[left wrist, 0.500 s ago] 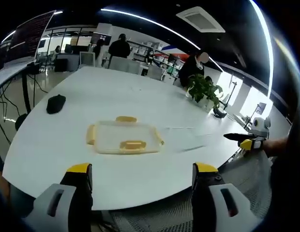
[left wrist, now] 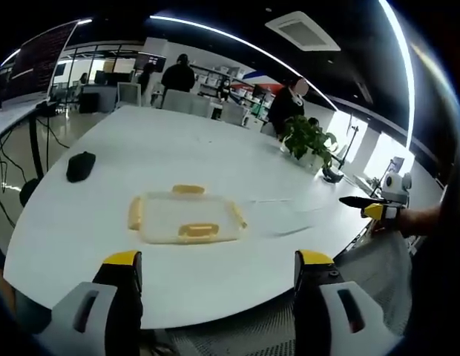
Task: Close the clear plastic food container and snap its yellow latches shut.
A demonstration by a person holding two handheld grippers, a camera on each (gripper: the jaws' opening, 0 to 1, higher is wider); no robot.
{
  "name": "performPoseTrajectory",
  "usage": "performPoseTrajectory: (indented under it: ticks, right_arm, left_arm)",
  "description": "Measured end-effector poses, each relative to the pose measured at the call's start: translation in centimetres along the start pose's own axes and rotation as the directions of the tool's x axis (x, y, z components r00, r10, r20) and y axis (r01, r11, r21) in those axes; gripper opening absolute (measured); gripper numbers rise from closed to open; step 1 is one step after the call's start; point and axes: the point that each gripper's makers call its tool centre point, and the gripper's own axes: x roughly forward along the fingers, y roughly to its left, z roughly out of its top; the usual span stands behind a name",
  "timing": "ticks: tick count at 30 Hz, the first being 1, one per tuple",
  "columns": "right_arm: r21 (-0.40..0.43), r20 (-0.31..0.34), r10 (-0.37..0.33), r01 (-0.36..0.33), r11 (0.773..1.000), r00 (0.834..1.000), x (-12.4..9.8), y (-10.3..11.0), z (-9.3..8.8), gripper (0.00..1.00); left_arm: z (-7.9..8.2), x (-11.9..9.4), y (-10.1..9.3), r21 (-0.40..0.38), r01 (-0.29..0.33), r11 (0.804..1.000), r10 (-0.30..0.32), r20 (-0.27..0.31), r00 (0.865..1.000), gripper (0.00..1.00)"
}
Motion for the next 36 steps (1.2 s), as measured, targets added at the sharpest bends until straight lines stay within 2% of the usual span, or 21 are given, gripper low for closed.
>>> performPoseTrajectory:
  ticks: [8, 17, 26, 36]
  right_arm:
    - [-0.008, -0.01, -0.01, 0.01, 1.0, 1.0, -0.1, -0.2, -0.4, 0.83]
    - [-0.019, -0.007, -0.003, 0.003, 1.0, 1.0, 0.0, 0.0, -0.3, 0.81]
    - [-0.076, 0.003, 0.028, -0.028, 0.997, 1.0, 1.1, 0.6, 1.1, 0.8]
    - [-0.072, 0.01, 0.041, -0.04, 0.997, 0.999, 1.9, 0.8, 2.0, 0.78]
  left_arm:
    - [0.0, 0.0, 0.1, 0.025, -0.008, 1.0, 0.008, -0.004, 1.0, 0.81]
    - [0.0, 0.1, 0.4, 0.017, -0.009, 1.0, 0.01, -0.009, 1.0, 0.8]
    - [0.3, 0.0, 0.7, 0.014, -0.004, 1.0, 0.004, -0.007, 1.0, 0.8]
    - [0.5, 0.1, 0.6, 0.019, 0.01, 1.0, -0.01, -0.013, 1.0, 0.79]
